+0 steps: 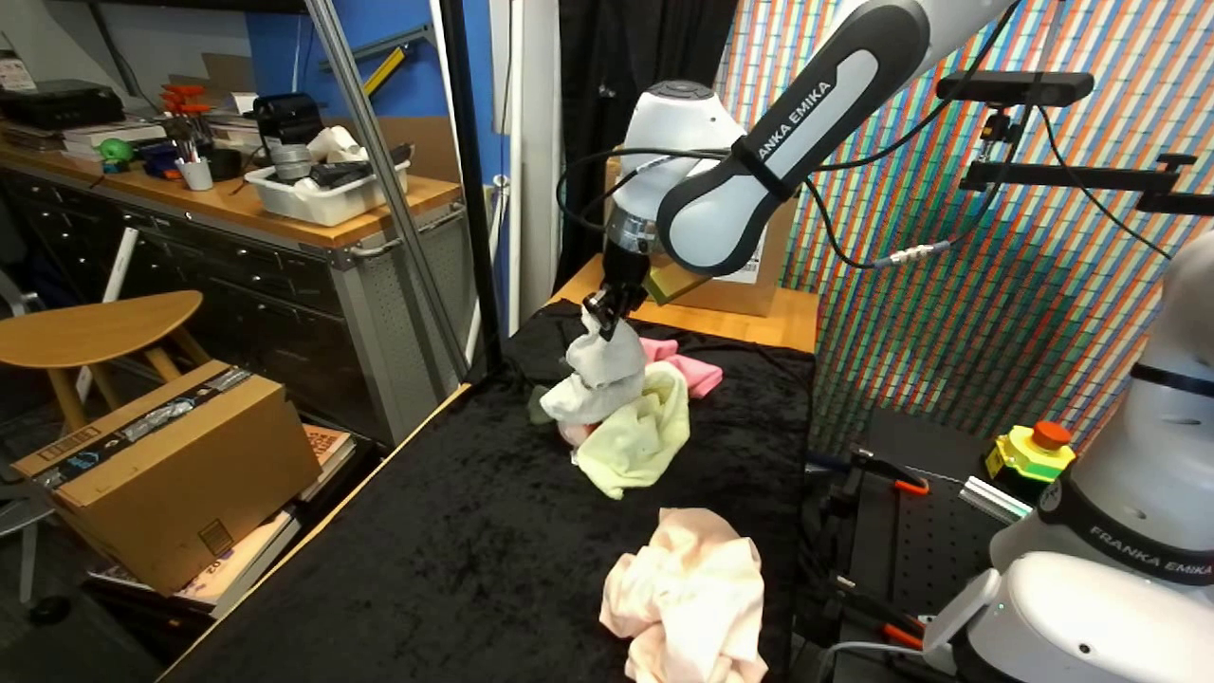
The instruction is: Pile the t-shirts, towels and radish on top of the white rope on the right
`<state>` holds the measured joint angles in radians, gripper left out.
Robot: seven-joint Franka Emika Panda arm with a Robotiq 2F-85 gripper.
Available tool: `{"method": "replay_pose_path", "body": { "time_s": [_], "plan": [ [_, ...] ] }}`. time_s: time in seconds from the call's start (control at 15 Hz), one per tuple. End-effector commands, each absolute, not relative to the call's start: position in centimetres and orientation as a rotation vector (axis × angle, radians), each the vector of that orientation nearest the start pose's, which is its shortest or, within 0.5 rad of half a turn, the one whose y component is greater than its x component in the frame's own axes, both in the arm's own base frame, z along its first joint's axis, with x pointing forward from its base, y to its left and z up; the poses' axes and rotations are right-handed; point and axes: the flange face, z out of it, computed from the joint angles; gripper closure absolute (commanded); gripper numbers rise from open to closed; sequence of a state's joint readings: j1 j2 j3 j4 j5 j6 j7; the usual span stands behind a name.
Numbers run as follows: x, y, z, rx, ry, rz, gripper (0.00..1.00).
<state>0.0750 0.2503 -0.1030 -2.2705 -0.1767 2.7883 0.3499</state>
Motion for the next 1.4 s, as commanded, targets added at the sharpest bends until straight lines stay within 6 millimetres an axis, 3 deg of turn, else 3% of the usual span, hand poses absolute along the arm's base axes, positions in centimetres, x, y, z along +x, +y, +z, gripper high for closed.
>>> {"method": "replay_pose_path", "body": {
  "time_s": [0.0,0.2,0.47,0.67,0.87,1.33],
  "plan": [
    [55.7,-0.1,27.8,-3.172,0.340,-0.430,0.56],
    [55.6,-0.1,28.4,-3.195,0.329,-0.449,0.31],
    [55.4,-1.3,30.8,-3.217,0.346,-0.535,0.01],
    [54.4,-1.2,32.9,-3.213,0.261,-0.550,0.00],
    [53.0,0.2,33.4,-3.209,0.141,-0.502,0.00],
    [48.2,5.1,30.3,-3.175,-0.132,-0.266,0.00]
  ]
}}
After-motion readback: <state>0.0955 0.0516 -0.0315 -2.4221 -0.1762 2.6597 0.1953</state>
